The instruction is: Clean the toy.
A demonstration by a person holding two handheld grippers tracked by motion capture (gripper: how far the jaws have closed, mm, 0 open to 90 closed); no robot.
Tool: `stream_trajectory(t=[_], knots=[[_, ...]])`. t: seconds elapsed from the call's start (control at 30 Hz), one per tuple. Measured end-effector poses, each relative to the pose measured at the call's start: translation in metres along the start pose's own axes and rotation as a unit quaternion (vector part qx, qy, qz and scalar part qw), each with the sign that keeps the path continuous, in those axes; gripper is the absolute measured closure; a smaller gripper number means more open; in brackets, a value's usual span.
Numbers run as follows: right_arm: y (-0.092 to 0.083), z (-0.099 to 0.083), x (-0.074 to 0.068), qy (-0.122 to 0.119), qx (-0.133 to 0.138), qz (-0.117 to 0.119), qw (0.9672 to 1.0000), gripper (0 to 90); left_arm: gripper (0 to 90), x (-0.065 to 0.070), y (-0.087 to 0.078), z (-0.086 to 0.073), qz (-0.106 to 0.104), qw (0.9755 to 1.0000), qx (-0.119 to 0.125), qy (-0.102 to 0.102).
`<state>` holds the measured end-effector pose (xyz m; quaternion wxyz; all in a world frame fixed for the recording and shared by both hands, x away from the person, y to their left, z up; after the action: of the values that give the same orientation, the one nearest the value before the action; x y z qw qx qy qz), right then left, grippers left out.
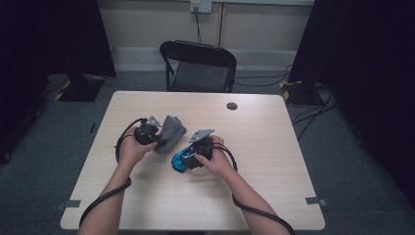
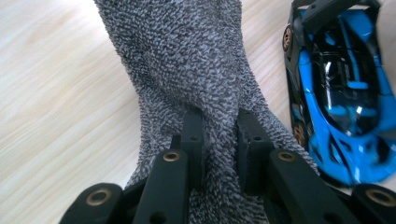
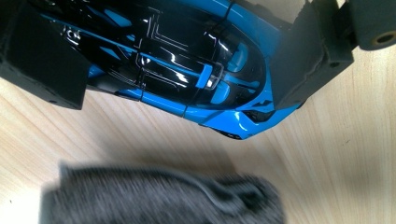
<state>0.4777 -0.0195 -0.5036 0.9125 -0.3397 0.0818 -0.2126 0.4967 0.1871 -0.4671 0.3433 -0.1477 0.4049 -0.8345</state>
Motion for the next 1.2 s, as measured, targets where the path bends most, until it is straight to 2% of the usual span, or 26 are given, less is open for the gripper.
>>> stream_trajectory(t=[0.27,0.47,0.57,0.83,1.0,1.03,1.1,1.2], knots=[[0.0,-0.001,0.0,0.003,0.005,0.0,1.0,4.4,75.7,0.011,0.033,0.021,-0.026,0.9993,0.006,0.025],[0.0,-0.001,0.0,0.002,0.003,0.0,1.0,4.4,74.6,0.02,0.052,0.031,-0.031,0.9985,0.009,0.045],[0.0,0.0,0.0,0.0,0.0,0.001,1.0,4.4,72.5,0.023,0.059,0.033,-0.028,0.9985,0.008,0.046],[0.0,-0.001,0.0,0.001,0.002,0.001,1.0,4.4,70.4,0.025,0.063,0.032,-0.025,0.9988,0.008,0.042],[0.0,0.0,0.0,0.001,0.0,0.0,1.0,4.4,74.3,0.027,0.062,0.032,-0.027,0.9988,0.006,0.042],[0.0,0.0,0.0,0.001,0.0,0.001,1.0,4.4,74.8,0.028,0.062,0.032,-0.026,0.9987,0.004,0.043],[0.0,0.0,0.0,0.001,0.0,0.001,1.0,4.4,75.1,0.028,0.061,0.033,-0.028,0.9979,-0.007,0.058],[0.0,0.0,0.0,0.0,-0.003,0.001,1.0,4.4,75.5,0.028,0.058,0.033,-0.029,0.9973,-0.014,0.066]])
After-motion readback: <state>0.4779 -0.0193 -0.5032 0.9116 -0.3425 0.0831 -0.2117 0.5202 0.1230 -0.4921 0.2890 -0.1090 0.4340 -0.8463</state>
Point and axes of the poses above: each handheld gripper's, and its own axes: y roughly forward along the jaws, z roughly out of its top, x roughly to its right, the point moved 2 cm from there along y, roughly forward along the jaws, and after that the axes turned 1 degree about z, right-handed, at the moved point
